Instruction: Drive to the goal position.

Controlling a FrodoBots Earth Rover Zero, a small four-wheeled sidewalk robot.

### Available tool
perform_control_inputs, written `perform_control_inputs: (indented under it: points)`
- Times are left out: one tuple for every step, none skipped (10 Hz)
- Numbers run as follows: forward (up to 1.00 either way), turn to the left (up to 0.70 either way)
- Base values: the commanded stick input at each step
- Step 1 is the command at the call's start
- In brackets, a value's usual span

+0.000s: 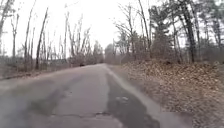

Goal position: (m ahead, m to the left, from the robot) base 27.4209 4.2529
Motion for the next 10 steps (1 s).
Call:
perform_control_inputs:
  points:
    - [0.70, 0.00]
    - [0.70, 0.00]
    - [0.70, 0.00]
    - [0.70, 0.00]
    - [0.70, 0.00]
    - [0.70, 0.00]
    - [0.70, 0.00]
    - [0.70, 0.00]
    - [0.70, 0.00]
    - [0.70, 0.00]
